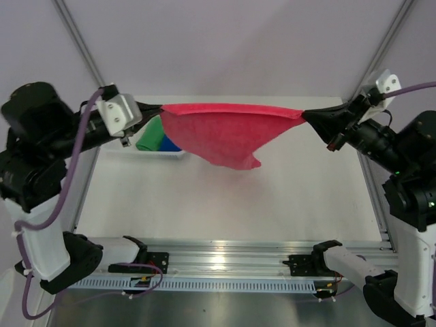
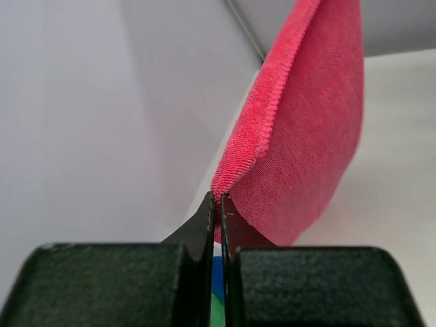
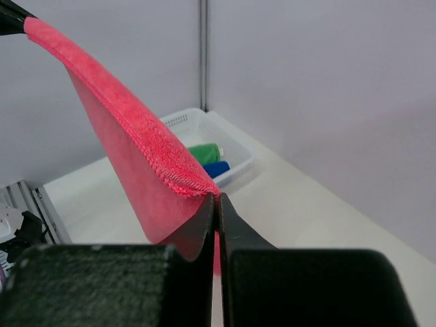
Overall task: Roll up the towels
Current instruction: Flatten the towel
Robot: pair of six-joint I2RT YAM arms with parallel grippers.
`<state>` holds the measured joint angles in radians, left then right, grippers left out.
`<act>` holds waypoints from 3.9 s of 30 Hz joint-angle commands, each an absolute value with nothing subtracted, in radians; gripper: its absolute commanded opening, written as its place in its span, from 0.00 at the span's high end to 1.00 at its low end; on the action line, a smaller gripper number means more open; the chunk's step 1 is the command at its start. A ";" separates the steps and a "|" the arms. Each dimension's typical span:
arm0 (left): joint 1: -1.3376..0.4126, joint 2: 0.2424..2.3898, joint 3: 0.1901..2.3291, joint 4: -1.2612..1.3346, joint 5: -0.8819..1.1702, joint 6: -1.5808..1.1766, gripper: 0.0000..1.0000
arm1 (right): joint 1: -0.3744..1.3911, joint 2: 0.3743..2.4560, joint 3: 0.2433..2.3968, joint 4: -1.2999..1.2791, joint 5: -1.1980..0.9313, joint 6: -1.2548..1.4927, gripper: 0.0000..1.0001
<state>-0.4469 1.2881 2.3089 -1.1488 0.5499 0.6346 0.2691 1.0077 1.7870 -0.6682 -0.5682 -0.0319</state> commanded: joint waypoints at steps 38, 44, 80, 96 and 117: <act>-0.456 1.104 2.240 -1.126 0.712 0.414 0.99 | 0.258 0.928 2.010 -0.830 -0.661 0.031 1.00; -0.456 1.114 2.259 -1.120 0.715 0.391 0.99 | 0.239 0.917 2.020 -0.839 -0.660 0.041 1.00; -0.305 2.065 2.329 -0.770 0.453 0.483 0.99 | 0.072 1.949 1.985 -0.347 -0.551 0.046 1.00; -0.314 1.987 1.961 -0.905 0.673 0.747 0.99 | 0.136 1.855 1.630 -0.436 -0.569 -0.080 1.00; -0.420 1.663 1.468 -0.931 0.669 0.878 0.99 | 0.293 1.379 1.086 -0.590 -0.368 0.032 1.00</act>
<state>-0.4068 1.7020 1.4189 -0.9844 0.6323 0.8963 0.2955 1.4353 1.0363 -0.5900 -0.4049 0.0189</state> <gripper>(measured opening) 0.011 0.009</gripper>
